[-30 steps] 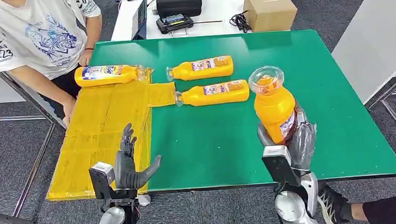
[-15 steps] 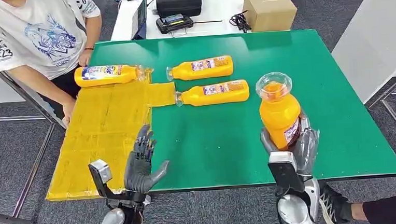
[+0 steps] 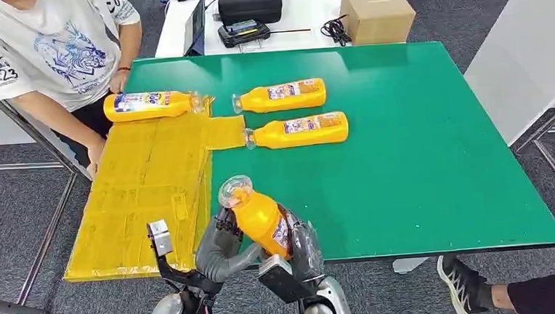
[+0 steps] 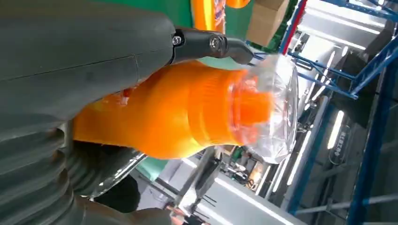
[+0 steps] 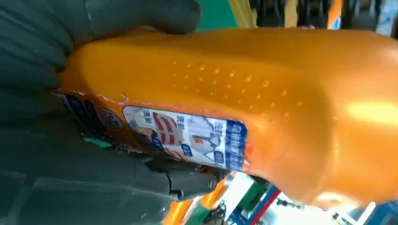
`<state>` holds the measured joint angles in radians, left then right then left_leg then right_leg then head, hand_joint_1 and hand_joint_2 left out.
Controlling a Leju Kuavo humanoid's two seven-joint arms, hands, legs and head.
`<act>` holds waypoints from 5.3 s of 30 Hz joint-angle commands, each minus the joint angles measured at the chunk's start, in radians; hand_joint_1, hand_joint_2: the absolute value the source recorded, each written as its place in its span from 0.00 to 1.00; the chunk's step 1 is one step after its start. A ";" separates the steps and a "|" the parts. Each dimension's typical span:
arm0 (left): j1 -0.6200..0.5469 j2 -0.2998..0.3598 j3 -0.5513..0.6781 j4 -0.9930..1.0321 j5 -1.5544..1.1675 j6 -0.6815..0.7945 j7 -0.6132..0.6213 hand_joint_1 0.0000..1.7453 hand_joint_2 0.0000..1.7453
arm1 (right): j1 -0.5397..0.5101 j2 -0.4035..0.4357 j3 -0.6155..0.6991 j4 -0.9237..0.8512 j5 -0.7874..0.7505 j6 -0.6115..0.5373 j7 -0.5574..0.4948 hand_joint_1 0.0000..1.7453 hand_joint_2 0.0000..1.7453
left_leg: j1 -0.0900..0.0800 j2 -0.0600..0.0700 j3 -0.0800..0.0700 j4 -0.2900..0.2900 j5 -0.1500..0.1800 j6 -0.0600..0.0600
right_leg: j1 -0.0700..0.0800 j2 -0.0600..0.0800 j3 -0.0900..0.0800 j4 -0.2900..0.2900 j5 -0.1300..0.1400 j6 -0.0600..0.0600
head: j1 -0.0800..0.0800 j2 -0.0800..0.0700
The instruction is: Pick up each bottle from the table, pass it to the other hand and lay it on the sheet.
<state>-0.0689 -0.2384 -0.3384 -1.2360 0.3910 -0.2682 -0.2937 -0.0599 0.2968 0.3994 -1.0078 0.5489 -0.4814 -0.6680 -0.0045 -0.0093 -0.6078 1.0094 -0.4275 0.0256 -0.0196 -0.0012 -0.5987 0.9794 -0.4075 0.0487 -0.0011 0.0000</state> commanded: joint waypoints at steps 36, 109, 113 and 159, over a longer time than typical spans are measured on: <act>-0.067 0.032 -0.031 0.104 -0.041 0.083 0.004 0.00 1.00 | -0.156 0.042 0.324 0.334 -0.066 0.145 0.021 1.00 1.00 | 0.002 0.002 0.008 0.000 -0.002 -0.002 | 0.002 0.001 0.007 -0.002 -0.001 -0.003 | 0.000 0.000; -0.440 0.160 0.235 0.452 -1.337 0.958 -0.180 1.00 1.00 | -0.024 -0.107 0.283 -0.586 -0.305 0.063 -0.008 0.00 1.00 | 0.001 0.002 0.004 -0.001 0.000 -0.002 | 0.001 0.002 0.003 -0.001 0.000 -0.002 | 0.000 0.000; -0.511 0.210 0.189 0.615 -1.542 0.867 -0.061 1.00 1.00 | -0.018 -0.105 0.273 -0.589 -0.317 0.107 -0.006 0.00 1.00 | 0.002 0.003 0.006 0.000 -0.002 -0.002 | 0.003 0.002 0.006 -0.002 0.000 -0.003 | 0.000 0.000; -0.530 0.283 0.152 0.825 -1.621 0.431 -0.003 0.00 1.00 | 0.013 -0.085 0.245 -0.511 -0.333 0.252 0.004 0.00 1.00 | 0.000 0.004 0.010 -0.002 -0.001 -0.001 | 0.000 0.003 0.008 -0.002 0.000 -0.002 | 0.000 0.000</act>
<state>-0.5999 0.0038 -0.1316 -0.5310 -1.2188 0.2599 -0.3060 -0.0333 0.2274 0.6523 -1.5751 0.2228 -0.2430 -0.6668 -0.0049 -0.0082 -0.6021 1.0093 -0.4271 0.0255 -0.0202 -0.0002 -0.5939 0.9796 -0.4072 0.0488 -0.0011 0.0000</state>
